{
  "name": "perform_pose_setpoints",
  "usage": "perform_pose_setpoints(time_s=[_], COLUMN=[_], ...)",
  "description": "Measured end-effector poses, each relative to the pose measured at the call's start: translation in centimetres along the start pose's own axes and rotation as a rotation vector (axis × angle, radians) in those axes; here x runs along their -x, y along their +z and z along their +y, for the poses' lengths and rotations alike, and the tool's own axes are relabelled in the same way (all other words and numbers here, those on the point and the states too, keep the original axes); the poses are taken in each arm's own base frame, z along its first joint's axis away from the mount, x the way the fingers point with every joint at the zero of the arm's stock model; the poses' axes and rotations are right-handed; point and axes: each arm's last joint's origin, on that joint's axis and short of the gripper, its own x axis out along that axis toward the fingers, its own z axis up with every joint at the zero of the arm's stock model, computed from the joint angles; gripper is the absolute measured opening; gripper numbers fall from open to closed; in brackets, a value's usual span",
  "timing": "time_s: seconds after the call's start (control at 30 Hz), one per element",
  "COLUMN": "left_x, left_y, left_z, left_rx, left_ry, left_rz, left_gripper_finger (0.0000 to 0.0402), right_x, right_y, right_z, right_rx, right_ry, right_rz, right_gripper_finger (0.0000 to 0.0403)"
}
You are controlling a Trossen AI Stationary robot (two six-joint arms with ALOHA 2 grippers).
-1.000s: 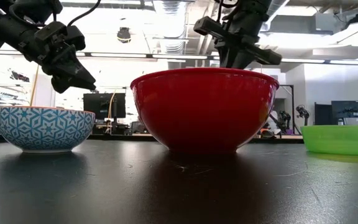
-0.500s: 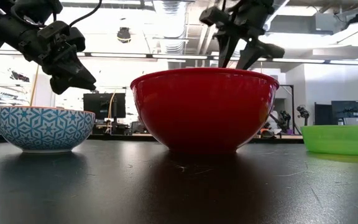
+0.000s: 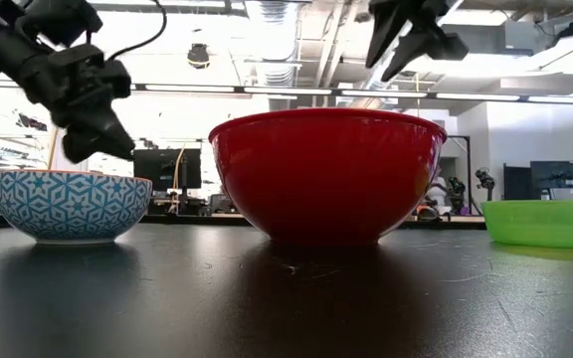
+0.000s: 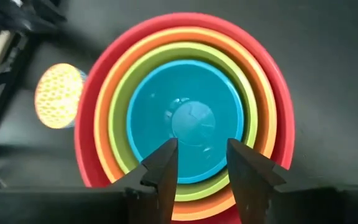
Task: Nest bowls inside each other
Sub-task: Stack the orange patterned bowl on top of the blue bowl
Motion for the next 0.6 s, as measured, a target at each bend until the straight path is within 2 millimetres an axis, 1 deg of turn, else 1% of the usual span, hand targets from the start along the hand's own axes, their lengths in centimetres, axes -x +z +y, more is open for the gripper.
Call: perform_pose_setpoints(time_s=[0.07,0.13,0.2,0.3,0.5,0.6], left_x=[0.0,0.0,0.0,0.0,-0.4,-0.8], left_y=[-0.5,-0.7,-0.7,-1.1,-1.7,-1.4], left_z=[0.1,0.0,-0.4,-1.0,-2.1,-2.9], left_rx=[0.011,0.001,-0.032,-0.063,-0.132,-0.177], left_ry=[-0.009,-0.067,-0.153,-0.198,-0.171,-0.153], left_rz=[0.063,0.111,0.129,0.157,0.16,0.163], left_gripper_finger=[0.0103,0.0103,0.0103,0.0103,0.0103,0.0103], right_x=[0.6,0.9,1.1,1.1,1.0,1.0], right_y=[0.0,0.1,0.1,0.1,0.2,0.4], right_z=[-0.1,-0.2,-0.2,-0.2,-0.3,-0.4], right_rx=[0.02,0.041,0.064,0.1,0.16,0.182], right_ry=[0.015,0.02,0.022,0.021,0.019,0.014], right_rz=[-0.011,-0.025,-0.027,-0.028,-0.03,-0.034], right_gripper_finger=[0.0148,0.0146,0.0146,0.0146,0.0146,0.0146])
